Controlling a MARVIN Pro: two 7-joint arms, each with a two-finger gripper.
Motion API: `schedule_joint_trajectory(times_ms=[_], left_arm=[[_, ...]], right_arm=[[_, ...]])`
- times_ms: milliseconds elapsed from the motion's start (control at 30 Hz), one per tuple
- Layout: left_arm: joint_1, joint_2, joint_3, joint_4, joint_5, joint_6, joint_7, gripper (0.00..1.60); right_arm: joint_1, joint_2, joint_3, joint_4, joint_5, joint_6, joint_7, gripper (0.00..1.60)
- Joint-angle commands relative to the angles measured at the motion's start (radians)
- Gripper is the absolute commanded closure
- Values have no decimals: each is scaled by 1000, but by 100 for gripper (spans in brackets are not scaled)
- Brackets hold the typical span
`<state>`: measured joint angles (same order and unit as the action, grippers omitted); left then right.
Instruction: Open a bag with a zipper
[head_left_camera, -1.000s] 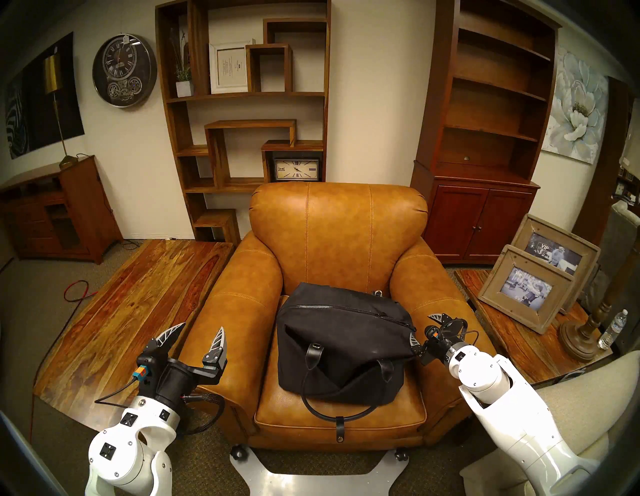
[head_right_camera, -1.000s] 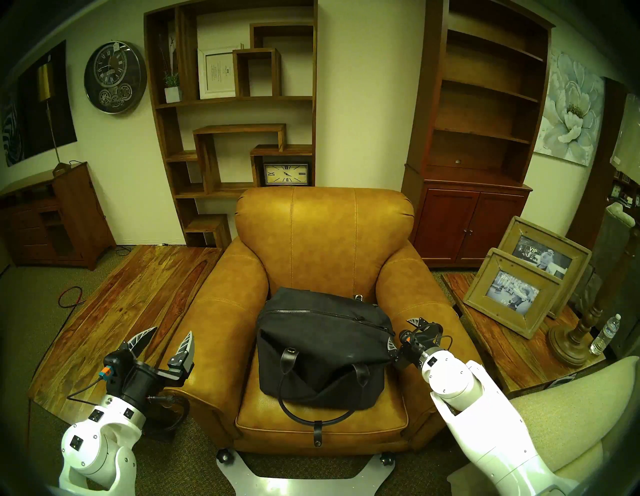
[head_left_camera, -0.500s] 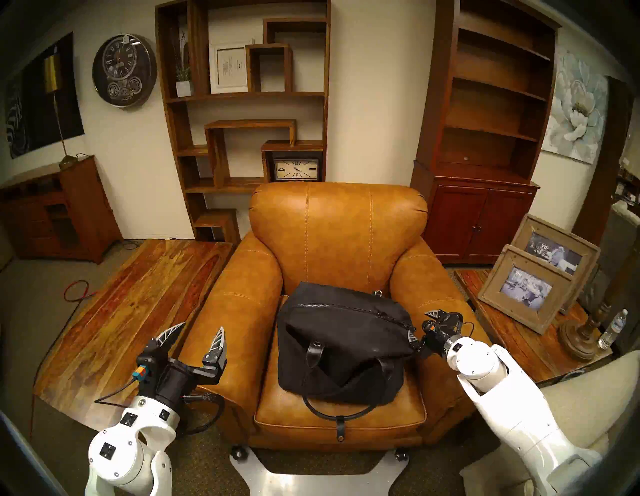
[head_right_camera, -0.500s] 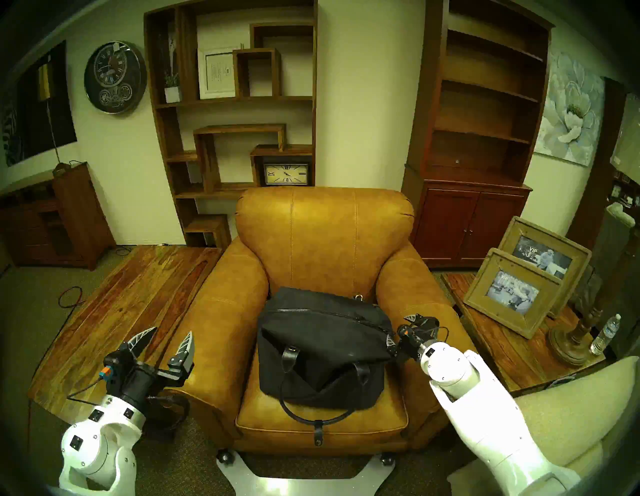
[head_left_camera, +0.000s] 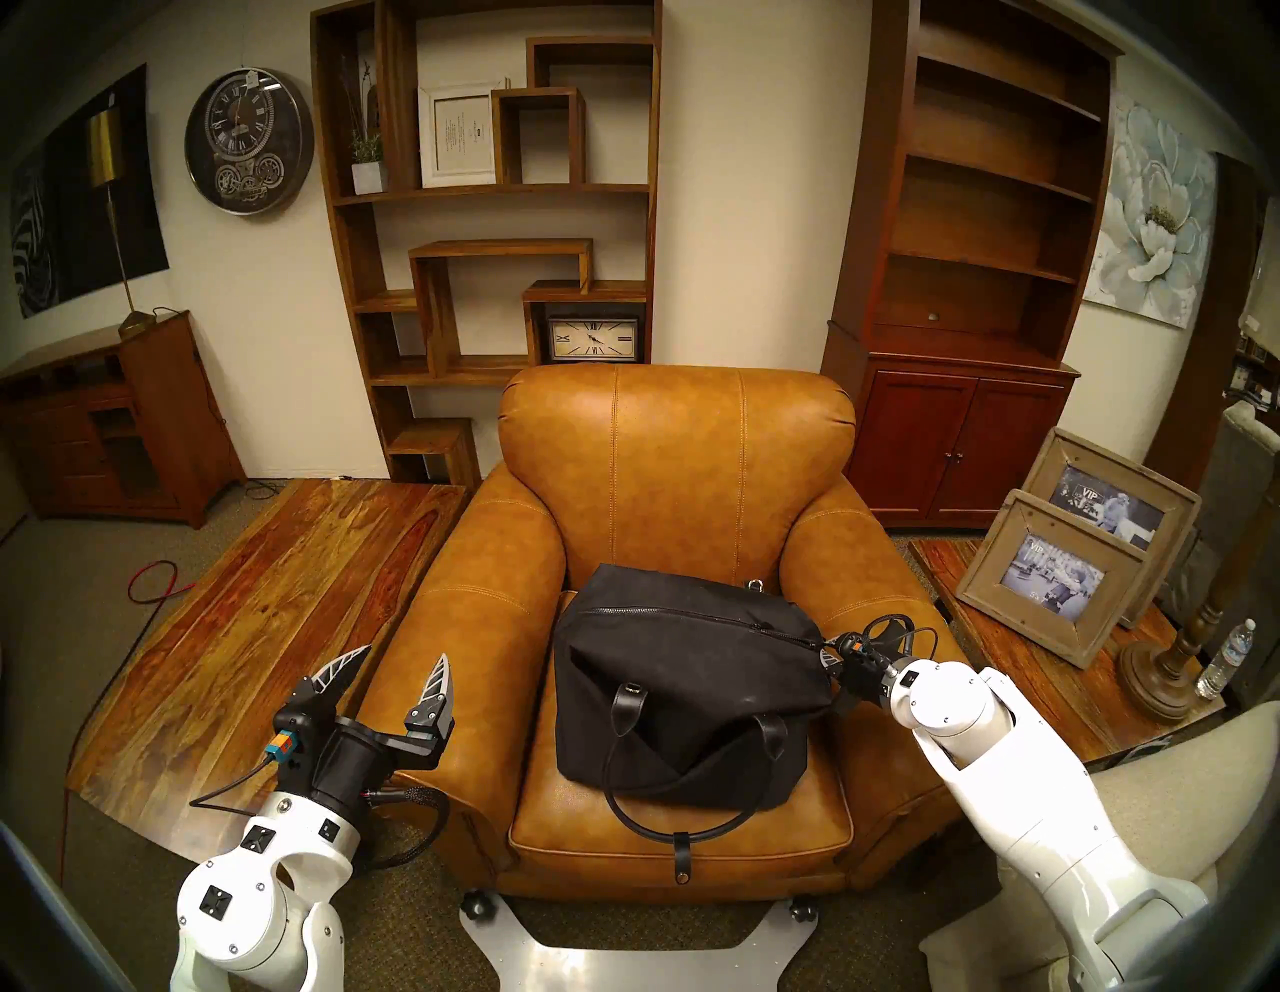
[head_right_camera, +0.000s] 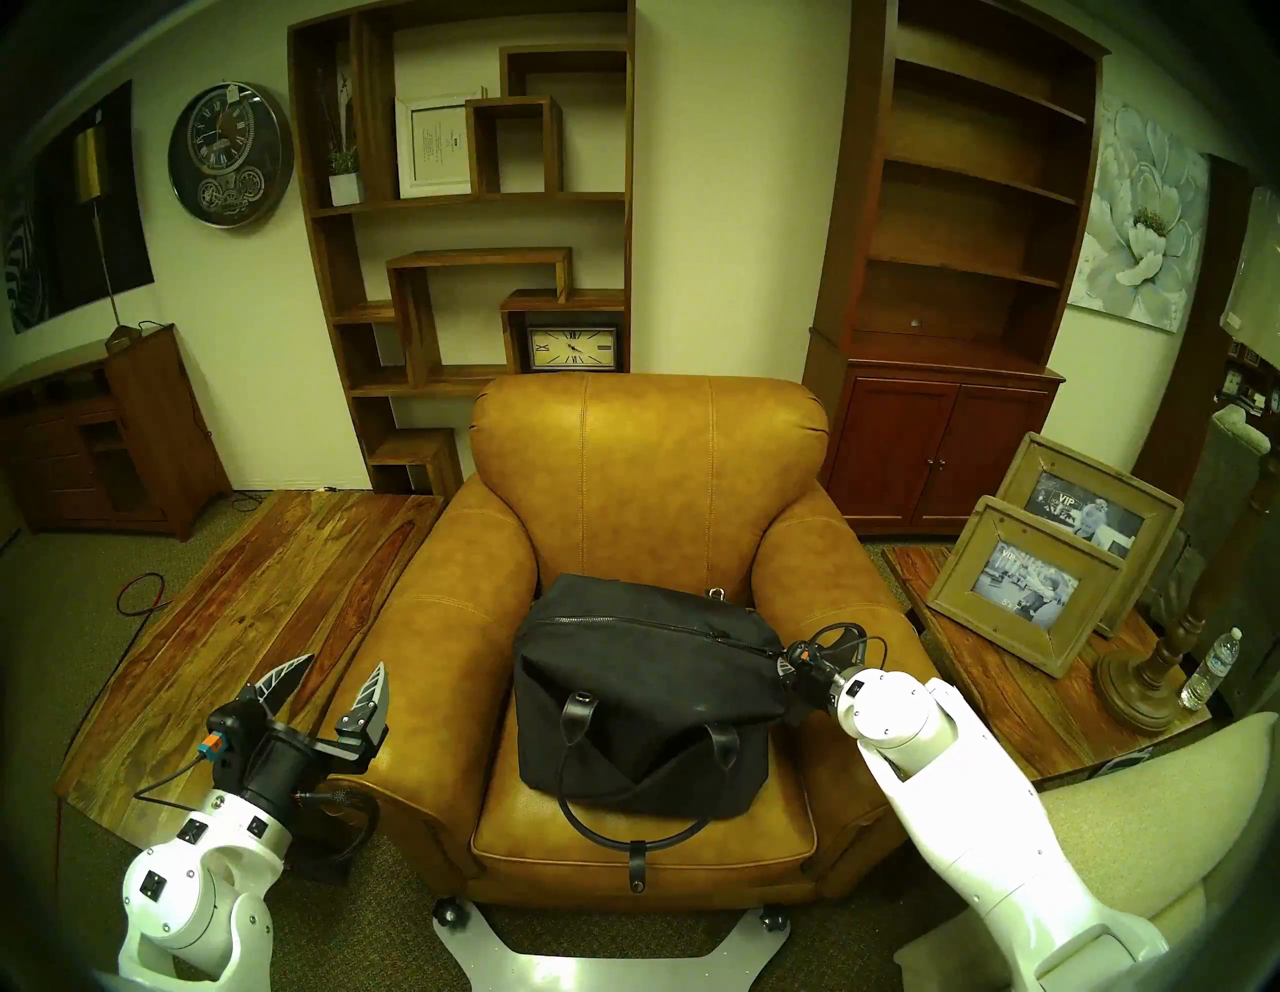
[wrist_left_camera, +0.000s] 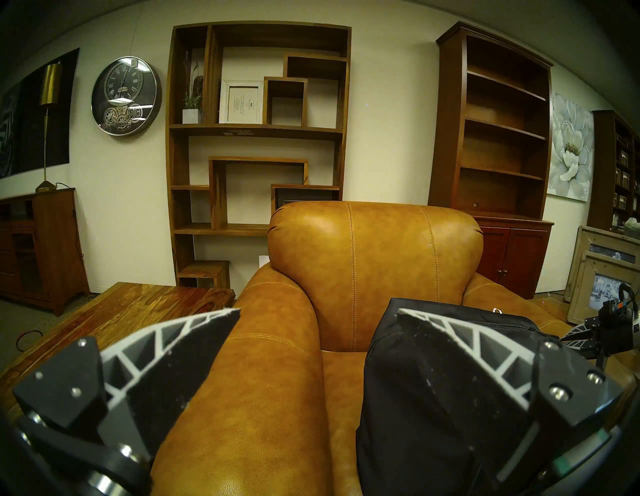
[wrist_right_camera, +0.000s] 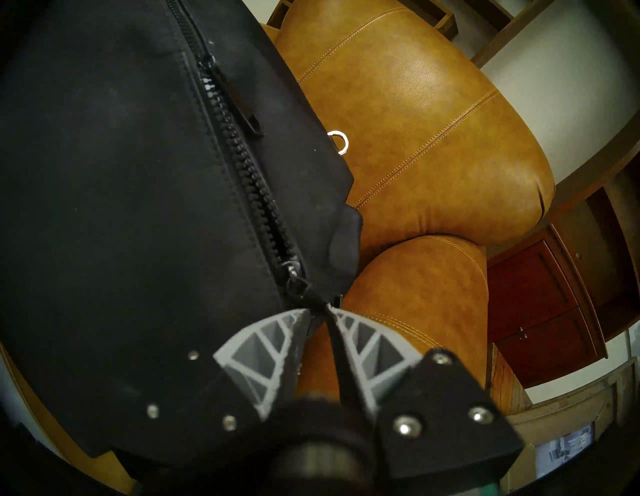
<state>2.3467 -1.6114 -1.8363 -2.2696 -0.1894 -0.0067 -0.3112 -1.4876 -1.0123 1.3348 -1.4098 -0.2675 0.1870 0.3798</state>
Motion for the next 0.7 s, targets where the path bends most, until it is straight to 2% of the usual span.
schedule_joint_trajectory(times_ms=[0, 67, 100, 300, 400, 533, 567, 600, 633, 667], left_arm=[[1, 2, 0, -23, 1, -1, -2, 0], [1, 2, 0, -24, 1, -1, -2, 0], [1, 2, 0, -23, 1, -1, -2, 0], [1, 2, 0, -24, 1, -1, -2, 0], [1, 1, 0, -24, 2, -1, -2, 0], [1, 1, 0, -24, 2, -1, -2, 0], [1, 1, 0, -24, 2, -1, -2, 0], [1, 1, 0, -24, 2, -1, -2, 0], [1, 1, 0, -24, 2, -1, -2, 0], [1, 1, 0, -24, 1, -1, -2, 0]], right_arm=[[8, 17, 0, -30, -23, -31, -21, 112], [-13, 12, 9, -36, -29, -43, -57, 140], [-22, 13, 10, -39, -43, -50, -80, 160], [-70, 2, 44, -36, -47, -70, -162, 160], [-88, 9, 48, -45, -45, -70, -162, 160], [-106, 8, 56, -45, -38, -109, -173, 160], [-108, 6, 61, -51, -27, -114, -166, 125], [-109, 4, 65, -60, -19, -111, -158, 99], [-110, 5, 66, -67, -18, -111, -155, 92], [-110, 6, 68, -73, -14, -109, -148, 91]])
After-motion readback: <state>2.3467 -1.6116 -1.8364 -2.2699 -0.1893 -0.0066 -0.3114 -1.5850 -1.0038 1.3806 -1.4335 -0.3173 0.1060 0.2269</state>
